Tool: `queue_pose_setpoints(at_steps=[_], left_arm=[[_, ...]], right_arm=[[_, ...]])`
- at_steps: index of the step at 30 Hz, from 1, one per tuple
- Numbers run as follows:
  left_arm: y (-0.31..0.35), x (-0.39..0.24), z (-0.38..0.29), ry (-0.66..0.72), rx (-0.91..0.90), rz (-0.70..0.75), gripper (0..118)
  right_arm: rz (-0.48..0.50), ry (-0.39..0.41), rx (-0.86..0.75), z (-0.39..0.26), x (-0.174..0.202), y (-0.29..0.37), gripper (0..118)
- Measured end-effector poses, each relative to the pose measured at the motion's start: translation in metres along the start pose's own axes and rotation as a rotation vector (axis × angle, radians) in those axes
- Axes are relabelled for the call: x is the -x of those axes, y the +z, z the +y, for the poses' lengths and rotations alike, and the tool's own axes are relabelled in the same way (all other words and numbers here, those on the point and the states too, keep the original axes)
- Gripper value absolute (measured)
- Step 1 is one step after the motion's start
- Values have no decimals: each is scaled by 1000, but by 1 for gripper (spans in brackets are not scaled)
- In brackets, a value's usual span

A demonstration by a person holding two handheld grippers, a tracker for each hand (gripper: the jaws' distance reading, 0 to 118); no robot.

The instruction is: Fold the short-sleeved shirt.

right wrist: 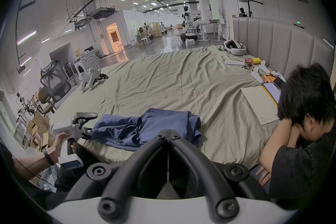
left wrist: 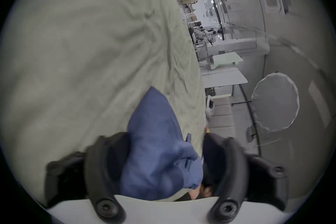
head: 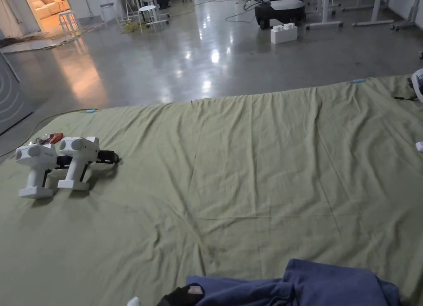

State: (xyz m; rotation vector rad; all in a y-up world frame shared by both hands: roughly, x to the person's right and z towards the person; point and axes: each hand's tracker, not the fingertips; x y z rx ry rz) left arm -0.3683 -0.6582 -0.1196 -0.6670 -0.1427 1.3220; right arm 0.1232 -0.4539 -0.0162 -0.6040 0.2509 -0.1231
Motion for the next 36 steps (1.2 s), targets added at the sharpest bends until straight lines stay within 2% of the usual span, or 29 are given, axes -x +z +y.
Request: queue_pose_setpoints(at_steps=[1, 2, 3, 6, 9, 11, 13, 14, 16, 17, 21, 24, 25, 26, 27, 28, 29, 30, 32, 34, 35, 36], left_arm=[[-4, 1, -3, -18, -31, 17, 66], [-5, -26, -29, -9, -28, 56, 48], [-6, -26, -32, 4, -41, 73, 24], [11, -29, -28, 1, -95, 17, 23], [40, -54, -14, -108, -134, 25, 22], [71, -87, -2, -227, -164, 73, 22], [87, -120, 4, -430, -190, 173, 22], [90, -113, 21, -503, -187, 225, 22], [79, -140, 5, -614, -193, 254, 22], [66, -152, -11, -648, -158, 205, 22], [-2, -174, -78, -628, -33, 48, 22], [-69, -167, -126, -672, 94, 133, 22], [-87, -163, -140, -694, 137, 153, 23], [-104, -155, -148, -708, 187, 169, 29], [-115, -153, -157, -729, 217, 188, 56], [-122, -153, -165, -762, 246, 205, 77], [-124, -152, -168, -769, 273, 157, 83], [-120, -153, -165, -744, 298, 87, 83], [-103, -167, -156, -751, 248, 88, 82], [-82, -174, -136, -727, 172, 35, 76], [-76, -172, -126, -673, 126, 30, 63], [-75, -169, -122, -641, 116, 51, 29]], right_arm=[[-2, 1, 4, -1, 0, 1, 2], [-7, 4, 6, -1, 0, 3, 2], [-13, 3, 6, -2, -1, 5, 2], [-4, -15, 12, -3, -7, 9, 2], [-13, -16, 7, -5, -10, 11, 2], [-41, -20, -12, -4, -10, 10, 2], [-26, -55, -19, -3, -14, 7, 2], [-27, -83, -40, -3, -15, 5, 2], [0, -130, -40, 0, -17, 2, 2], [3, -137, -42, 0, -17, 1, 2], [-25, -95, -51, 4, -9, 8, 2], [-37, -63, -49, 3, -7, 18, 2], [-40, -59, -46, 1, -7, 20, 2], [-45, -55, -40, 0, -7, 23, 2], [-50, -48, -36, -2, -8, 24, 2], [-66, -43, -29, -5, -9, 25, 2], [-76, -45, -19, -8, -10, 25, 2], [-76, -54, -10, -11, -13, 23, 2], [-71, -77, 9, -18, -23, 18, 2], [-72, -90, 13, -19, -26, 17, 2], [-63, -97, 13, -20, -28, 16, 2], [-57, -101, 14, -20, -29, 15, 2]])
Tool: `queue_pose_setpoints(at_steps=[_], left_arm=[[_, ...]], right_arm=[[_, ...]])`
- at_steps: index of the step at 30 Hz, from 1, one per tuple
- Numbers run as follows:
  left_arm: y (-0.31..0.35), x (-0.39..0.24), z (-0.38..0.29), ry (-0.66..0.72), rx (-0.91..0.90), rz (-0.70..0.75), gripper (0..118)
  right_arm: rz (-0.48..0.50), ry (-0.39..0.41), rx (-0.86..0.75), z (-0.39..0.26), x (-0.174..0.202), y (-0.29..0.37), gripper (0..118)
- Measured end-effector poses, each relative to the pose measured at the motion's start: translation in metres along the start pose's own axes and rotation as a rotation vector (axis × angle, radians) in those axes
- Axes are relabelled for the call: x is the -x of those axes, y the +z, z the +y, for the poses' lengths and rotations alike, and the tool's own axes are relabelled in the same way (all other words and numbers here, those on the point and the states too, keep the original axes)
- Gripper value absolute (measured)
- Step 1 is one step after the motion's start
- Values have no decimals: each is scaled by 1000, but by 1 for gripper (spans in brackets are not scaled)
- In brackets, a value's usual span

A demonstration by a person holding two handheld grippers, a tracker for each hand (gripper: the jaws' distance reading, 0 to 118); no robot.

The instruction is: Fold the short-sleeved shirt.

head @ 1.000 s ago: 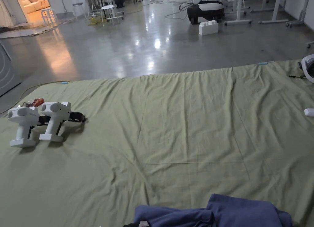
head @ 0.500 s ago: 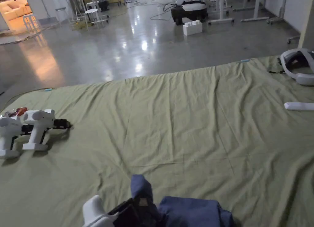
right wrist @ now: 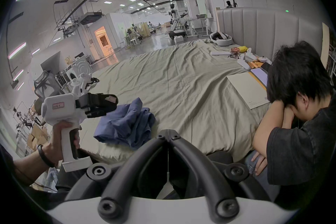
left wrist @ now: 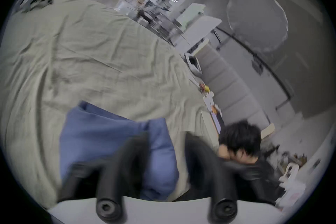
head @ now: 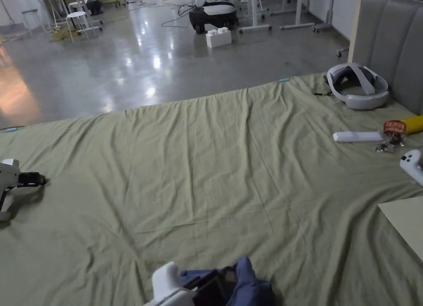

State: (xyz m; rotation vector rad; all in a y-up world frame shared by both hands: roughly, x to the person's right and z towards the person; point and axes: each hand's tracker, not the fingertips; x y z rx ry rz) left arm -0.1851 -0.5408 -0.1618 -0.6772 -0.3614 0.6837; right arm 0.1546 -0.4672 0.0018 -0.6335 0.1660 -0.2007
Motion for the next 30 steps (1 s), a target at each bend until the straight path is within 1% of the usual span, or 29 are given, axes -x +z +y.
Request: queue_pose_setpoints(at_steps=[1, 2, 5, 6, 9, 11, 12, 13, 15, 16, 17, 18, 19, 20, 21, 22, 23, 24, 26, 27, 28, 29, 30], left_arm=[[-4, 6, -1, 55, -12, 19, 4], [-10, 11, -3, 72, -4, 30, 4], [-42, 16, -25, 99, 134, -46, 4], [-55, 13, -34, 89, 193, -48, 4], [-92, 11, -64, -3, 362, 59, 3], [-88, 1, -63, -21, 306, 51, 3], [-85, -2, -56, -14, 312, 50, 3], [-73, -4, -47, -4, 295, 30, 4], [-43, -7, -28, -9, 205, -47, 4], [-24, -7, -18, -12, 156, -79, 9], [-1, -5, -5, -12, 109, -99, 32], [17, -1, 5, -8, 80, -104, 84], [32, 6, 16, 7, 87, -106, 107], [44, 16, 24, 19, 114, -94, 113], [56, 25, 29, 40, 109, -87, 113], [72, 39, 35, 65, 66, -71, 113], [85, 52, 37, 81, 44, -39, 113], [92, 62, 39, 97, 40, -2, 113], [102, 87, 39, 145, 32, 47, 114], [102, 96, 37, 173, 32, 46, 114], [97, 107, 34, 206, 41, 39, 114], [91, 116, 31, 235, 52, 22, 114], [80, 121, 27, 262, 68, 14, 114]], right_arm=[[4, -2, 1, 1, -1, 0, 2], [6, -3, 3, 1, -1, -1, 2], [3, 4, 8, 1, -1, 0, 2], [3, 3, 9, 0, -1, 0, 2], [5, -11, 29, -7, -7, -2, 2], [9, -9, 54, -9, -4, -6, 2], [16, -8, 61, -10, -4, -8, 2], [42, -3, 76, -11, -2, -15, 2], [99, 13, 108, -9, 2, -33, 2], [128, 35, 132, -5, 7, -48, 2], [159, 60, 154, 1, 14, -66, 2], [186, 79, 172, 6, 21, -83, 2], [228, 75, 201, 10, 28, -106, 2], [281, 61, 235, 16, 33, -130, 2], [316, 35, 255, 19, 37, -150, 2], [326, 7, 288, 22, 40, -174, 2], [314, -3, 341, 23, 44, -202, 2], [280, 11, 393, 22, 45, -222, 2], [153, 46, 641, 9, 41, -270, 2], [146, 26, 670, 0, 36, -282, 2], [214, -77, 590, -2, 23, -282, 2], [232, -228, 581, 1, 11, -277, 2], [232, -306, 597, 0, 7, -271, 2]])
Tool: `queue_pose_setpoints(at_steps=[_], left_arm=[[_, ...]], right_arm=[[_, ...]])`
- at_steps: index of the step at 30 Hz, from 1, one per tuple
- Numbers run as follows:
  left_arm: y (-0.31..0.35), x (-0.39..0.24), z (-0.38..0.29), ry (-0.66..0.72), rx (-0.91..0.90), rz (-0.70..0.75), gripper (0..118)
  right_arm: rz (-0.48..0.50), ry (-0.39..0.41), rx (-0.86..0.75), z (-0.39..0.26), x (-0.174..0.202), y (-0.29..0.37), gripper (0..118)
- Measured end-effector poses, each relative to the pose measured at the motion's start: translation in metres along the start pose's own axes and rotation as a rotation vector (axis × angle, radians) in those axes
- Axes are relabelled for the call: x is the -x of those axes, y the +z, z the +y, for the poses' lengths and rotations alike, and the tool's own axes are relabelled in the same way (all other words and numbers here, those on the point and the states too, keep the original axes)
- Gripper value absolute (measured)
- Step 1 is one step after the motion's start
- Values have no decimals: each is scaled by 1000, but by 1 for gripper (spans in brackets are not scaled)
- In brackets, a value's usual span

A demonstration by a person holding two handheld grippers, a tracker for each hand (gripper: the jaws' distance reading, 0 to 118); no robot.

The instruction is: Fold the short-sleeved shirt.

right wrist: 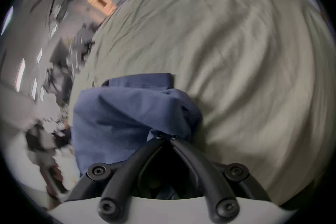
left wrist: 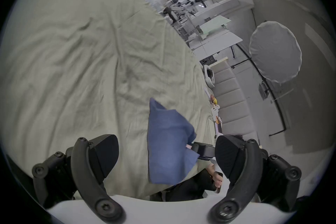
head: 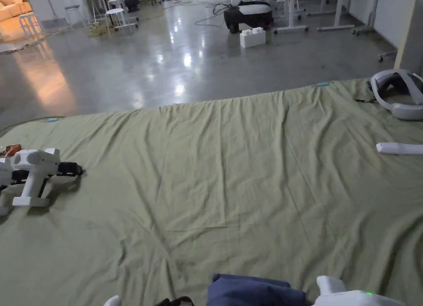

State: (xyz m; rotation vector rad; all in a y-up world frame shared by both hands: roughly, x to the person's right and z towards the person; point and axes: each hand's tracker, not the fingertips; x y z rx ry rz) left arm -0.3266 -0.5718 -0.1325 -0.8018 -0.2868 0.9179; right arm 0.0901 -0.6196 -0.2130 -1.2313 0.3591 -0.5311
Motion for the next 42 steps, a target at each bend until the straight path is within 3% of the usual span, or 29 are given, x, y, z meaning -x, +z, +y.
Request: queue_pose_setpoints(at_steps=[3, 6, 7, 8, 10, 13, 15, 16, 19, 22, 25, 28, 30, 33, 36, 37, 38, 39, 40, 42], left_arm=[[-41, 12, -6, 26, 55, 10, 114], [-81, 11, -18, 29, 173, -38, 112], [-85, 9, -18, 8, 136, -52, 109], [-89, 10, -16, 14, 129, -76, 104], [-97, 8, -11, 59, 151, -65, 75], [-100, 1, -14, 49, 158, -20, 66], [-94, -7, -16, 30, 140, -13, 42], [-91, -8, -15, 23, 127, -10, 42], [-72, -12, -5, 60, 123, -47, 42], [-15, -10, 21, 26, 52, -82, 42], [69, -5, 61, -52, -52, 2, 42], [140, 49, 119, -33, -149, 162, 42], [177, 74, 150, -27, -206, 342, 42], [205, 114, 192, -29, -233, 540, 42], [203, 127, 205, 6, -263, 534, 43], [196, 131, 207, 6, -268, 525, 49], [187, 135, 210, -10, -275, 542, 65], [180, 136, 214, -30, -270, 609, 90], [166, 143, 212, -46, -237, 693, 99], [168, 134, 213, -89, -233, 832, 102]], right_arm=[[-18, 101, -27, -8, 0, -5, 2], [-33, 83, -21, -8, 6, -4, 2], [-41, 94, -18, -8, 7, -5, 2], [-45, 101, -18, -8, 7, -5, 2], [-52, 110, -23, -10, 10, -4, 2], [-76, 129, -48, -16, 16, -3, 2], [-95, 160, -69, -20, 22, -1, 3], [-98, 193, -82, -22, 24, 3, 3], [-42, 190, -142, -31, 31, 28, 3], [60, 171, -173, -44, 30, 62, 3], [60, 177, -198, -62, 35, 94, 3], [167, 4, -251, -72, 27, 112, 3], [226, -55, -275, -72, 25, 117, 3], [141, 33, -286, -73, 35, 114, 3], [108, 98, -259, -72, 45, 110, 3], [117, 96, -250, -64, 34, 104, 3], [128, 86, -234, -62, 33, 101, 3], [129, 80, -231, -61, 32, 99, 3], [124, 78, -230, -61, 38, 98, 3], [96, 115, -250, -62, 47, 103, 3]])
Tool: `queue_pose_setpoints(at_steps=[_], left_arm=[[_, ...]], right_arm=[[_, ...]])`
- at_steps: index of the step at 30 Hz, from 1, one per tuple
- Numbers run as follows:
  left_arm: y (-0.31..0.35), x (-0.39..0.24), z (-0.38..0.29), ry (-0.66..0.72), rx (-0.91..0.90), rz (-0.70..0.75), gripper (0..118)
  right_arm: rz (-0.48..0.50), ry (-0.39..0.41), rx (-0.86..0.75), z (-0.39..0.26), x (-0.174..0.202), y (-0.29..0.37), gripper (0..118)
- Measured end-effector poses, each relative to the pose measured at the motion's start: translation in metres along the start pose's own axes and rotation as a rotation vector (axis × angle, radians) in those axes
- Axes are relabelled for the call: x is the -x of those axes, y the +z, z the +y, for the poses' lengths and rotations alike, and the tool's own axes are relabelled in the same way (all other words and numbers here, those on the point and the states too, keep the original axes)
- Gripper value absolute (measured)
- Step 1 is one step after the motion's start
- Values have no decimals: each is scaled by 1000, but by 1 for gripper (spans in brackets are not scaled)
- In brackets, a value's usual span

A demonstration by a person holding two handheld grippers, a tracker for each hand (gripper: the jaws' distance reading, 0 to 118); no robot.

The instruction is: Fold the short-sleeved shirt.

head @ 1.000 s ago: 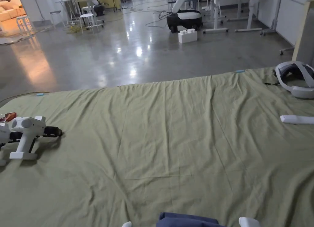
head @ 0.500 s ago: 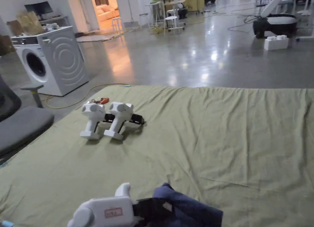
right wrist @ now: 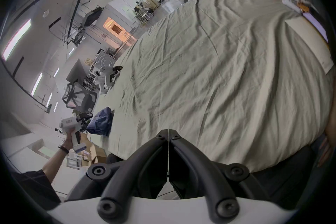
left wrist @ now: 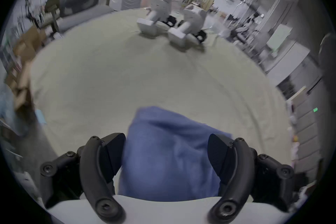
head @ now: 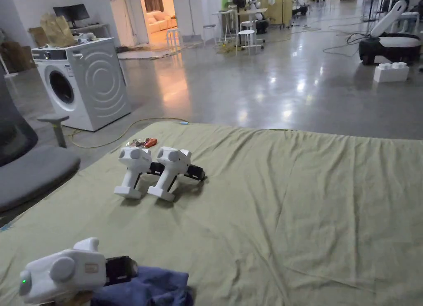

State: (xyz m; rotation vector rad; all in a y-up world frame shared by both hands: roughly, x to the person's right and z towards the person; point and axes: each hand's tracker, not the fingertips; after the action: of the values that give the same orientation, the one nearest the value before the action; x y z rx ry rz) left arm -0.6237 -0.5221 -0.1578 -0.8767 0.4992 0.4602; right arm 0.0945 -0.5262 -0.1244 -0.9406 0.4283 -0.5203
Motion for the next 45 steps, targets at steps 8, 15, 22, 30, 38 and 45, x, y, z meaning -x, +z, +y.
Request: queue_pose_setpoints(at_steps=[8, 15, 22, 30, 38, 45], left_arm=[[228, -78, -47, -240, -660, -318, 103], [353, -168, -133, -317, -972, -334, 103], [357, -213, -193, -394, -1088, -277, 13], [358, -224, -207, -433, -978, -344, 1], [360, -230, -206, -472, -975, -330, 1], [360, -230, -204, -499, -963, -378, 1]], right_arm=[[-47, 267, -276, 23, 32, 69, 3], [-122, 460, -615, 38, 96, 136, 3], [-188, 631, -770, 20, 122, 166, 3], [-229, 629, -818, 16, 117, 167, 3], [-252, 571, -832, 20, 108, 163, 3], [-267, 584, -826, 17, 111, 157, 3]])
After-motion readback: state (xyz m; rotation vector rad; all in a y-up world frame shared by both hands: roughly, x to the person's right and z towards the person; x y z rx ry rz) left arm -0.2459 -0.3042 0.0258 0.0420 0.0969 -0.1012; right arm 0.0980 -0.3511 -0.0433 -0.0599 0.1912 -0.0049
